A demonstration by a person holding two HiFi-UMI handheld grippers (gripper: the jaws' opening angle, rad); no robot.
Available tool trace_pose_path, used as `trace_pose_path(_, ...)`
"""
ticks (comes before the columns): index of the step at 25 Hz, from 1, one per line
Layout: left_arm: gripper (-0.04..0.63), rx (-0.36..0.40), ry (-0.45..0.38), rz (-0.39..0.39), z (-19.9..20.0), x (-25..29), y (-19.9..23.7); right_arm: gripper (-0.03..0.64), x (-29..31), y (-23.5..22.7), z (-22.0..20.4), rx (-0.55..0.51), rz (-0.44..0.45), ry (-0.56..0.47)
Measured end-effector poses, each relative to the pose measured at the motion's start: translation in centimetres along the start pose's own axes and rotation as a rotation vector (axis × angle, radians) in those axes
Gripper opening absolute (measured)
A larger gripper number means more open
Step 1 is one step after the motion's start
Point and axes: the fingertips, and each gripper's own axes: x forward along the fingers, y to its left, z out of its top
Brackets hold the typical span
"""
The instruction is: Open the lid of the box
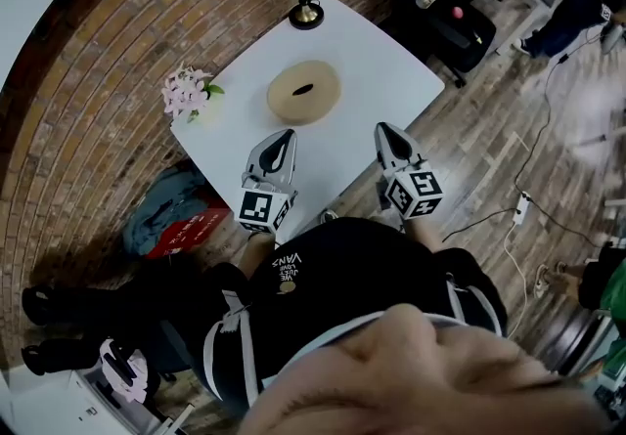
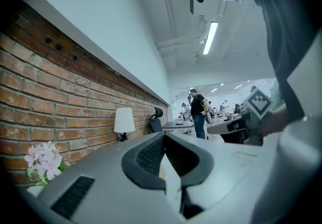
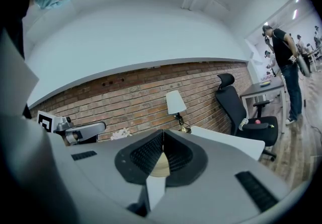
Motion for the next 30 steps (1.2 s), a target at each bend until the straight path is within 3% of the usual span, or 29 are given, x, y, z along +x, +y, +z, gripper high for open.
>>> trace_pose_path(10,0.009,-0.029,0.035,-0.016,-1.8,0.8,1.3,0.003,1.3,-0.6,-1.1,0.009,-0.020,0.036)
trace_pose_path(30,0.009,-0.001,0.098,0.151,-3.0,8.4,4.0,0.003,11.3,-6.1,1.2,-0.037,0.183,0.109)
